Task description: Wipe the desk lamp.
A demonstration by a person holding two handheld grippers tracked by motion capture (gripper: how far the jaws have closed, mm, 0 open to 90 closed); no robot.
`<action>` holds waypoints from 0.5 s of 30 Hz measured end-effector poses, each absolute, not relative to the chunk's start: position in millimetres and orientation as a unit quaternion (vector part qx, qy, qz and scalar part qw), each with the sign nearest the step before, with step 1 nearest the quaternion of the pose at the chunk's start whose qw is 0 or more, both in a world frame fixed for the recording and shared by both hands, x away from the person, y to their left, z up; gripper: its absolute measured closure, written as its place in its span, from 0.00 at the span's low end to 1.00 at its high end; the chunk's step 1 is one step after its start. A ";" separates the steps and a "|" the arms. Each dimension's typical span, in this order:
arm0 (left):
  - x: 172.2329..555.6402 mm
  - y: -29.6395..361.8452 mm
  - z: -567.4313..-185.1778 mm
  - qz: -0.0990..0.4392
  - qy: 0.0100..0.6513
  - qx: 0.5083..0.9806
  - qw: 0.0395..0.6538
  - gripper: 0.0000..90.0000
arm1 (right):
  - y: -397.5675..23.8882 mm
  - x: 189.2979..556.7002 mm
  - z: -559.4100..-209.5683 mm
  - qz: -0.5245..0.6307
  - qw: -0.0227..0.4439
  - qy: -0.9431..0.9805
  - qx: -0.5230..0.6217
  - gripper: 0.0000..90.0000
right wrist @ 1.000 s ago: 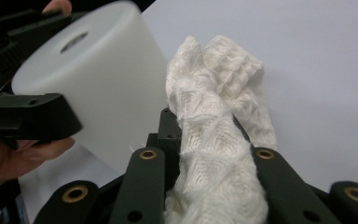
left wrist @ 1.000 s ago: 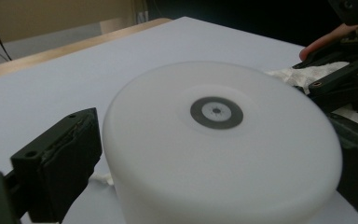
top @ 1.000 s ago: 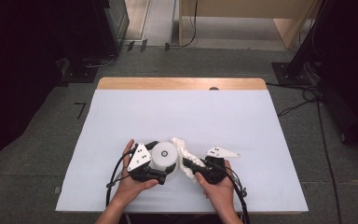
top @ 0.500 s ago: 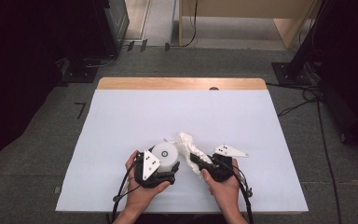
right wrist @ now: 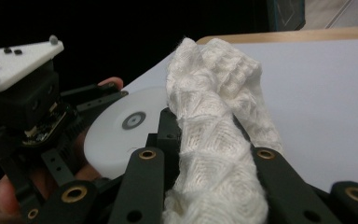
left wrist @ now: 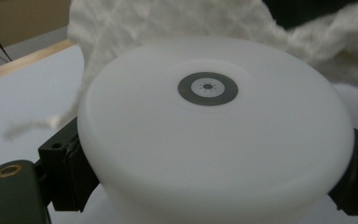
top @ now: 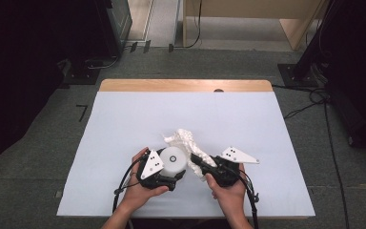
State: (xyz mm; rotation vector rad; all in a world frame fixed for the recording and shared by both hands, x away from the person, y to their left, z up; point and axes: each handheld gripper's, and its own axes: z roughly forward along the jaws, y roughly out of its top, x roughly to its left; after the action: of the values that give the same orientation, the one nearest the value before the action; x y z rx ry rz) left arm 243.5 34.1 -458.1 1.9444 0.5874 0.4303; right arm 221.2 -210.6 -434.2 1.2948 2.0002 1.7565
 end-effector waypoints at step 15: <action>245.9 37.7 -459.5 0.169 0.245 0.806 0.512 0.10 | -201.8 233.2 -477.7 0.533 0.046 0.701 0.472 0.84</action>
State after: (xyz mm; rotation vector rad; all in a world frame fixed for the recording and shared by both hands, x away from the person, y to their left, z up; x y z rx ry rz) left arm 245.9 37.7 -459.5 1.9381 0.5897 0.4057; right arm 233.2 -201.8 -477.7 1.4394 2.1391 1.6283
